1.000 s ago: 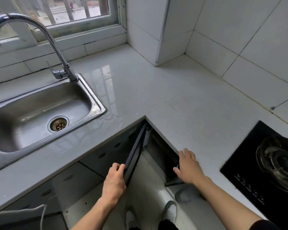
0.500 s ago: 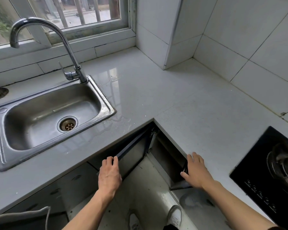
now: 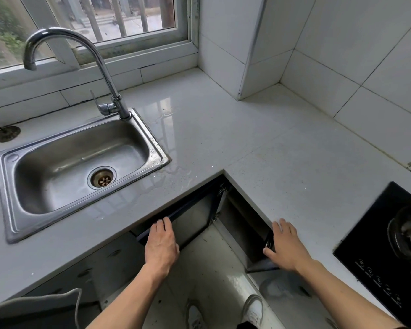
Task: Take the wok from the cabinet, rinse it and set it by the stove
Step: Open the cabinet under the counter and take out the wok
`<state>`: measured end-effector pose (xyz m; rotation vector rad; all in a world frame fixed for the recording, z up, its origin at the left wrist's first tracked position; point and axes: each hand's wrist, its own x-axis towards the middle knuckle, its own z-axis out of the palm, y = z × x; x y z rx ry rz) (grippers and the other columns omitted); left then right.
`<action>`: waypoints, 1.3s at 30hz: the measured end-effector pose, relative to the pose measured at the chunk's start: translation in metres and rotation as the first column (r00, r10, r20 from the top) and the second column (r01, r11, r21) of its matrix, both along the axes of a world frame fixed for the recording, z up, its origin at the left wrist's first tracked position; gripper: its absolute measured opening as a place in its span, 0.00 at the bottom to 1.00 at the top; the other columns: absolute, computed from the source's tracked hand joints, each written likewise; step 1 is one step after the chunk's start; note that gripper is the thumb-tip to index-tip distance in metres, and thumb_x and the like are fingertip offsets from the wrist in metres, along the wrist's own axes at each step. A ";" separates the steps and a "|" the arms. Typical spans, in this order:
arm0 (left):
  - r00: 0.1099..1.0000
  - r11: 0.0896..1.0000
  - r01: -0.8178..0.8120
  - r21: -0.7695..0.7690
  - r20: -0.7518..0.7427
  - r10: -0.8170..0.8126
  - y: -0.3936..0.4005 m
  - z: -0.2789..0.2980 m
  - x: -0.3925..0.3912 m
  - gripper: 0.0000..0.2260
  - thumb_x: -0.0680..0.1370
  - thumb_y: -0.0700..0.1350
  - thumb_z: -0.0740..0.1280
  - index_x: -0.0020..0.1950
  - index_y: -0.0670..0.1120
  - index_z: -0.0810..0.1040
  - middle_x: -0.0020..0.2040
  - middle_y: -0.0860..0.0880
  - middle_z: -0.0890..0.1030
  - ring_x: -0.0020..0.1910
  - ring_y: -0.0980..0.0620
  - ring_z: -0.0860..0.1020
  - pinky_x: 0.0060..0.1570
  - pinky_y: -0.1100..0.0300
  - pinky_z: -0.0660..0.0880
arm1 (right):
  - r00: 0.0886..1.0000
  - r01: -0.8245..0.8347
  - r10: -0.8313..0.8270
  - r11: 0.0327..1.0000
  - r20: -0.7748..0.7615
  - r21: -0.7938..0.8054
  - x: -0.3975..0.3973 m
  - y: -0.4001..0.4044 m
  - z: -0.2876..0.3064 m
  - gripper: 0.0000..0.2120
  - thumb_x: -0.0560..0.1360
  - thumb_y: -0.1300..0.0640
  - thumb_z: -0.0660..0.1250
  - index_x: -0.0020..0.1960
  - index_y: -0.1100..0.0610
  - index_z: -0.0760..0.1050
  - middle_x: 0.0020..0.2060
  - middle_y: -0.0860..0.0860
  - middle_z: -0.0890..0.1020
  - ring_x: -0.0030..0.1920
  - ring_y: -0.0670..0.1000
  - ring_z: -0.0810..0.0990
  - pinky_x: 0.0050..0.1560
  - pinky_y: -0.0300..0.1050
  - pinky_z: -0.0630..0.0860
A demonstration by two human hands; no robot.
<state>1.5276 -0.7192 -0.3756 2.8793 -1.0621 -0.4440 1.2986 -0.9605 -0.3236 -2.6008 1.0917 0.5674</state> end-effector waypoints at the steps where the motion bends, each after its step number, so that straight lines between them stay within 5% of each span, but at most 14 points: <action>1: 1.000 1.000 -0.013 -0.014 -0.011 0.013 0.000 0.000 0.000 0.32 0.65 0.41 0.72 0.67 0.34 0.69 0.56 0.37 0.77 0.55 0.39 0.76 0.56 0.49 0.77 | 1.000 0.000 0.000 1.000 0.004 -0.001 0.001 0.001 0.000 0.41 0.76 0.42 0.64 0.77 0.60 0.47 0.77 0.61 0.47 0.77 0.62 0.46 0.75 0.51 0.51; 8: 1.000 1.000 0.004 0.013 -0.015 -0.004 0.006 -0.004 0.006 0.34 0.72 0.46 0.65 0.74 0.36 0.58 0.72 0.37 0.65 0.71 0.40 0.63 0.72 0.50 0.62 | 1.000 0.003 -0.004 0.997 0.005 0.072 -0.002 0.001 0.005 0.41 0.77 0.42 0.62 0.78 0.58 0.43 0.78 0.59 0.44 0.77 0.60 0.42 0.75 0.50 0.49; 21: 0.999 0.999 0.000 0.034 -0.049 0.001 0.016 0.004 0.013 0.34 0.73 0.48 0.64 0.75 0.38 0.56 0.73 0.40 0.64 0.71 0.42 0.63 0.70 0.52 0.64 | 0.976 0.108 -0.137 0.979 0.171 0.171 -0.036 0.031 0.017 0.35 0.77 0.43 0.61 0.77 0.54 0.52 0.77 0.54 0.57 0.75 0.55 0.54 0.74 0.51 0.58; 26: 0.995 0.999 -0.018 0.042 -0.098 0.022 0.014 0.018 0.008 0.33 0.74 0.49 0.66 0.74 0.39 0.57 0.73 0.42 0.64 0.71 0.44 0.64 0.67 0.52 0.66 | 0.968 0.139 -0.167 0.978 0.185 0.159 -0.059 0.041 0.030 0.33 0.78 0.45 0.61 0.77 0.53 0.52 0.77 0.53 0.55 0.76 0.55 0.52 0.75 0.50 0.56; 29: 0.994 0.999 0.004 0.034 -0.106 -0.001 0.007 0.029 -0.008 0.24 0.74 0.50 0.65 0.67 0.42 0.64 0.66 0.45 0.70 0.65 0.46 0.68 0.62 0.53 0.71 | 0.959 0.176 -0.206 0.971 0.195 0.160 -0.079 0.042 0.037 0.32 0.78 0.45 0.60 0.77 0.52 0.52 0.77 0.54 0.54 0.76 0.56 0.51 0.74 0.52 0.57; 34: 0.991 0.996 0.074 0.053 -0.117 -0.068 -0.007 0.055 -0.046 0.30 0.77 0.53 0.63 0.75 0.43 0.59 0.76 0.44 0.61 0.75 0.45 0.59 0.69 0.51 0.64 | 0.917 0.221 -0.258 0.964 0.303 0.151 -0.105 0.058 0.047 0.29 0.79 0.47 0.60 0.76 0.53 0.55 0.74 0.54 0.61 0.74 0.55 0.56 0.72 0.50 0.60; 39: 0.984 0.987 0.154 0.034 -0.097 -0.150 0.000 0.076 -0.104 0.25 0.76 0.53 0.62 0.72 0.45 0.64 0.75 0.47 0.63 0.74 0.46 0.59 0.68 0.52 0.65 | 0.857 0.226 -0.291 0.954 0.424 0.197 -0.137 0.084 0.043 0.29 0.78 0.46 0.61 0.75 0.53 0.58 0.73 0.50 0.63 0.73 0.50 0.58 0.73 0.45 0.57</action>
